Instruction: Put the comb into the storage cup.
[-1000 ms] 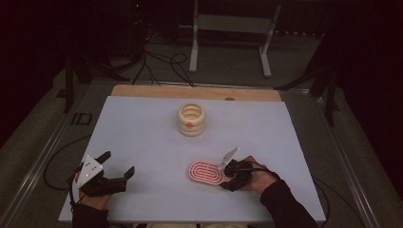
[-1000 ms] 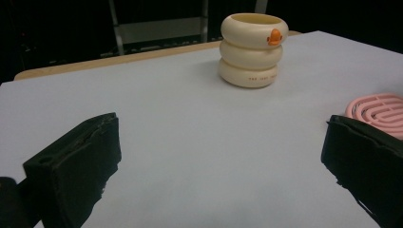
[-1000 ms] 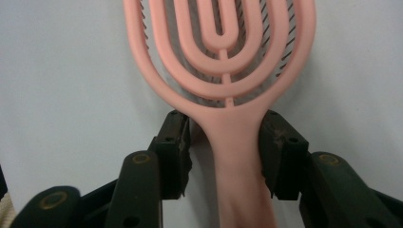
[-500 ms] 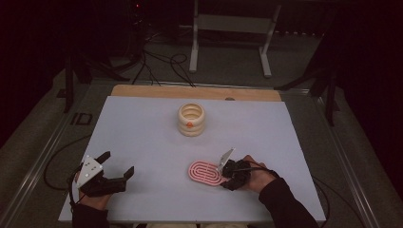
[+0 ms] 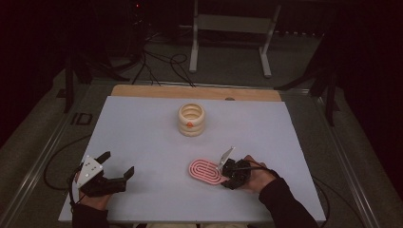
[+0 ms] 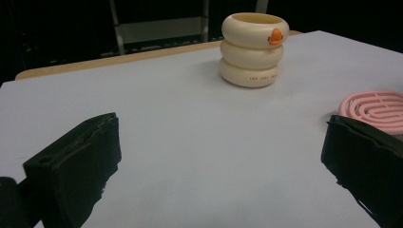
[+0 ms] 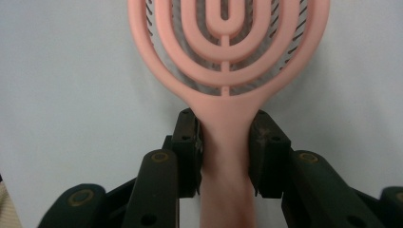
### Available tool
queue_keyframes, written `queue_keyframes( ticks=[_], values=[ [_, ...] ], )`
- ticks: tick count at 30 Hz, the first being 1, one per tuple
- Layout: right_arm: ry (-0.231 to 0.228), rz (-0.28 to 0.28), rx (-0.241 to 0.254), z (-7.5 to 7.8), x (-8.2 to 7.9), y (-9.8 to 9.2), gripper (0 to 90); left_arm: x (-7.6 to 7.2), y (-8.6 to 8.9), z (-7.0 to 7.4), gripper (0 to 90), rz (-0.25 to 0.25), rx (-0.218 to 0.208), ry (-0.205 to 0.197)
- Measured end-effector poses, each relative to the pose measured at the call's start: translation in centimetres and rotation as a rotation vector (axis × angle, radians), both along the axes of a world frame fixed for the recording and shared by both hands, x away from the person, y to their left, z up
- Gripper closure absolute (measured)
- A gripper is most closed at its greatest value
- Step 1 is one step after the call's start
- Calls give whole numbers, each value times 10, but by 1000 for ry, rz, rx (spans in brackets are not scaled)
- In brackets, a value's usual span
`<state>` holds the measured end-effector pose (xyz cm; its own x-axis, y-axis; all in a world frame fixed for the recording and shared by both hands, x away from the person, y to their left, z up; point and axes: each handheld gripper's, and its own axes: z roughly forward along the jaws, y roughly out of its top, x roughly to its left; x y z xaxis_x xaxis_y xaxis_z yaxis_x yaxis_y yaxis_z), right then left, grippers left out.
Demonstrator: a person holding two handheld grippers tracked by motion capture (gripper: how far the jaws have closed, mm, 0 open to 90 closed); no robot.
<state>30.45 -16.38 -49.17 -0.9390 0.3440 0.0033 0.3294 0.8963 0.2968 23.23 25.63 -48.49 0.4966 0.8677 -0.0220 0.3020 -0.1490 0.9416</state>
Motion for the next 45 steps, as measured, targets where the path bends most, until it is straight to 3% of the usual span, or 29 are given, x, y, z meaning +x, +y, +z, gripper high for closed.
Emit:
queue_keyframes(
  ticks=[5, 6, 13, 16, 31, 33, 37, 45],
  values=[
    [-3, -7, 1, 0, 0, -1, 686, 0, 0, 0, 4, 0, 0, 1],
    [-19, -16, 13, 0, -1, -2, 696, 0, 0, 0, 4, 0, 0, 1],
    [-17, -52, 54, -1, -2, -7, 697, 0, -1, 0, 4, -2, 1, 4],
    [-24, -43, 73, -2, -1, -10, 698, 0, -1, -1, 4, -3, 2, 5],
    [-51, -97, 92, 0, -2, -6, 698, 1, -1, -1, 4, -1, 4, 7],
    [-56, -125, 99, 2, -3, -6, 698, 1, -1, -1, 4, 1, 6, 12],
    [-70, -114, 112, 4, -2, -7, 698, 1, -1, -1, 4, 1, 6, 13],
    [-105, -161, 150, 11, -4, -3, 698, 2, -2, -2, 5, 4, 9, 19]
  ],
)
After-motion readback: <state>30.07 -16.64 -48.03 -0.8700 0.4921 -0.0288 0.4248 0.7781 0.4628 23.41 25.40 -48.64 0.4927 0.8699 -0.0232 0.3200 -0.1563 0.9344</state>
